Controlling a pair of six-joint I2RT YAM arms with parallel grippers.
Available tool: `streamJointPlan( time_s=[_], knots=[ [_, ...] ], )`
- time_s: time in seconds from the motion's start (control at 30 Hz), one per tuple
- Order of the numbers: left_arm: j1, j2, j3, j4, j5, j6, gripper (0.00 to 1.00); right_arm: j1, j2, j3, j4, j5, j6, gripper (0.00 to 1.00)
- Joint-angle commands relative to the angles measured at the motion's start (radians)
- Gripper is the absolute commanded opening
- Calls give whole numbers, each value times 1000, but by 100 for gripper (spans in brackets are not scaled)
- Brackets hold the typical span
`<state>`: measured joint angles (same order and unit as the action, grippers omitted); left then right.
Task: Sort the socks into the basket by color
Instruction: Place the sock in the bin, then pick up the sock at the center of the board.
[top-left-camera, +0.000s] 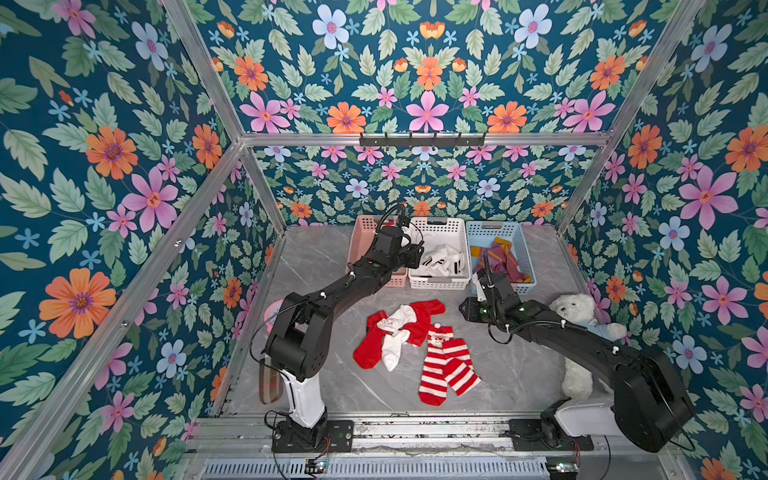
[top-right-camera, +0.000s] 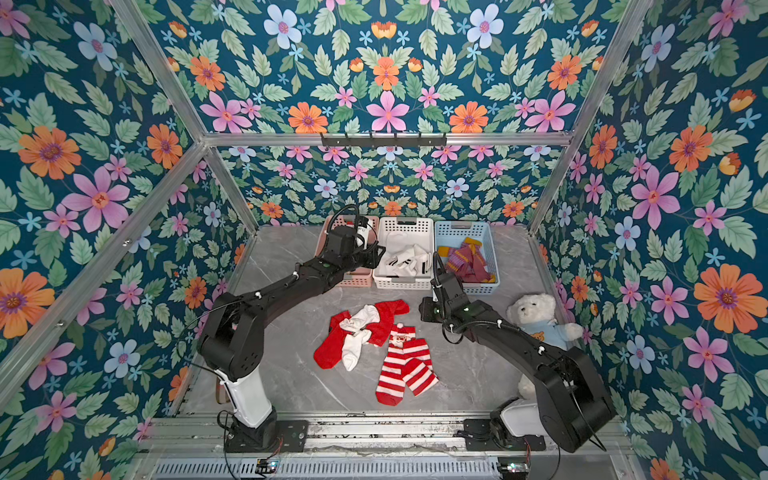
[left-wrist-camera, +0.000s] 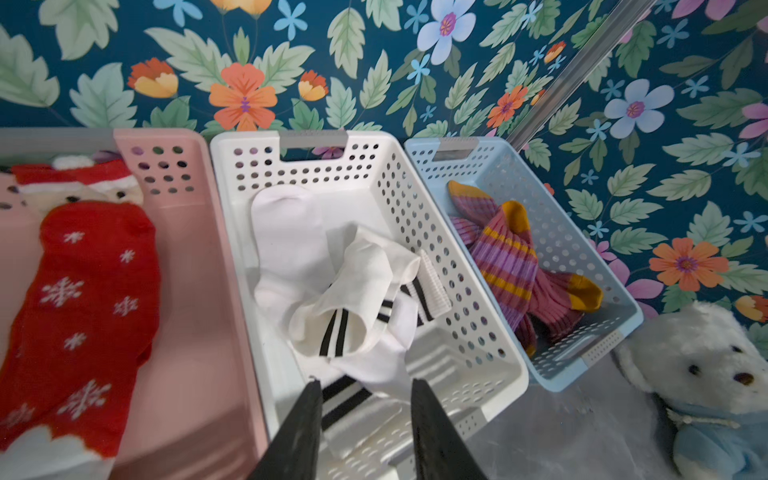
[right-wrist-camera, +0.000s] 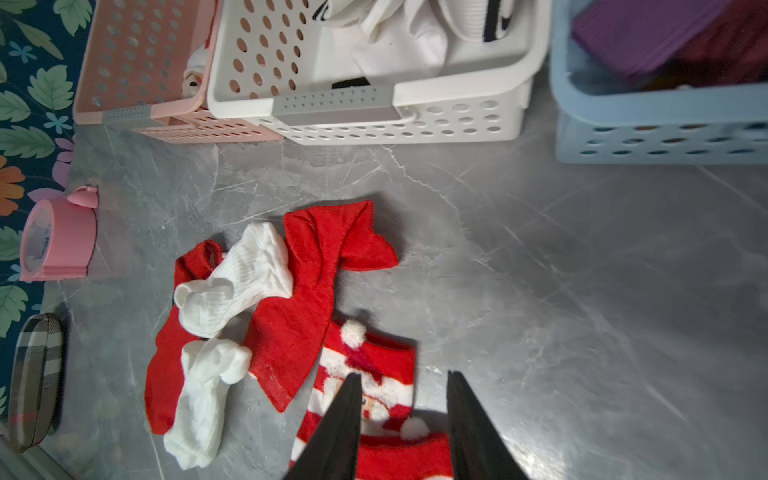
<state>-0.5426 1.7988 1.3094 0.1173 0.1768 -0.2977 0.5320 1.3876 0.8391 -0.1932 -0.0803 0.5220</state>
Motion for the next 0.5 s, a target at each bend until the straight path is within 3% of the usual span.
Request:
streamJointPlan(
  time_s=[0.0,0.47],
  knots=[
    [2,-59,-70,10,-53,-17,39,23,40,29,46,-12,22,37],
    [3,-233,-313,-24,-164,-31,39,132,190,122,83,-36,35,37]
  ],
)
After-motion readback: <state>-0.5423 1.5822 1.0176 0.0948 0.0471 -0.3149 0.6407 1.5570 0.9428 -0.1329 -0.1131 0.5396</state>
